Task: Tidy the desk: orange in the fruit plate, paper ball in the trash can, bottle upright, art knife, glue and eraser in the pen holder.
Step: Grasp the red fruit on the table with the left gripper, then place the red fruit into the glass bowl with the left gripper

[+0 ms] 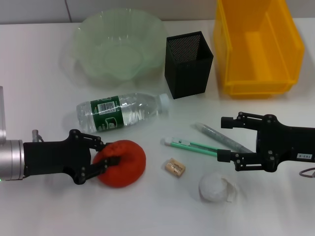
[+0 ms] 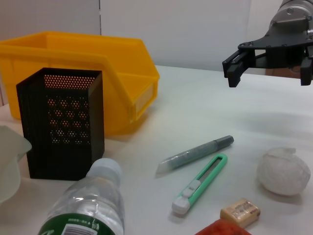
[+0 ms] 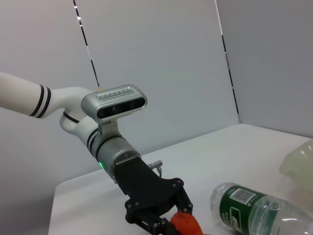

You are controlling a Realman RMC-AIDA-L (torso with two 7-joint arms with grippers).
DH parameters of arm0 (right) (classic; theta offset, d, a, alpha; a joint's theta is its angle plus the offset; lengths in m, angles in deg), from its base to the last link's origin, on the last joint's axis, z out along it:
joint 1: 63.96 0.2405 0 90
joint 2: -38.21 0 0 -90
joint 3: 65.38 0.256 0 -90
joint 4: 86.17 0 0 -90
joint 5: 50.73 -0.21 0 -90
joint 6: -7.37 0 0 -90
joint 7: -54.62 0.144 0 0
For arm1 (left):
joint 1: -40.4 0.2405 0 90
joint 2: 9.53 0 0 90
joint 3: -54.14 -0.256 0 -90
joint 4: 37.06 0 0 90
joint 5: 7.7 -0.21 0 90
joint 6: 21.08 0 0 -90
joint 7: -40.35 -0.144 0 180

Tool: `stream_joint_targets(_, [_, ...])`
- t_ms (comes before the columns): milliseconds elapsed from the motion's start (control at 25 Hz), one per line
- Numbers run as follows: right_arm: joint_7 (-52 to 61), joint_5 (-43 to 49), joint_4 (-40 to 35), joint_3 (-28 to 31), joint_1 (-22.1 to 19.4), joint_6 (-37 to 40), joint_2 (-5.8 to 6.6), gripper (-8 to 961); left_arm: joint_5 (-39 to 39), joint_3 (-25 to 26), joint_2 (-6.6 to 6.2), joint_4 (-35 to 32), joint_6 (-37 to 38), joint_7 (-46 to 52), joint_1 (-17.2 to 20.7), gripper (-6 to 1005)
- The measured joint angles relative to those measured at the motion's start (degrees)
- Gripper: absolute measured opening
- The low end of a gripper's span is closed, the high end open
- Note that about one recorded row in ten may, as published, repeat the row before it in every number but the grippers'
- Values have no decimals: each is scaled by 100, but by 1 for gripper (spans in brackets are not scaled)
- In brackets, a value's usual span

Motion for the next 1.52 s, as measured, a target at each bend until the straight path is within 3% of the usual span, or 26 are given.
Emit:
stream_joint_targets(320, [4,0,0,0,0,-11,0,829,0,28,0,2,25,0,-2,193])
stream_joint_targets(680, [7,0,0,0,0,-11,0,829,47,88,0,2,304,34,-2,142])
stream_joint_targets(880, [8,0,-16,18,0,10,9,829,80,642,36,9,1088,38,-40,121])
stream_joint_targets(960, [7,-1,-35,45,-10,34,18,829,86,1128,96,10,1435,38,-70,112])
stream_joint_targets(1160, [7,-1,-44,55,-17,48,27,829,92,1590,167,67,1703,76,-146,76])
stream_joint_targets(1520, [-43,-40,-44,65,-54,138,27,828,166,1679,202,81,1698,74,-160,52])
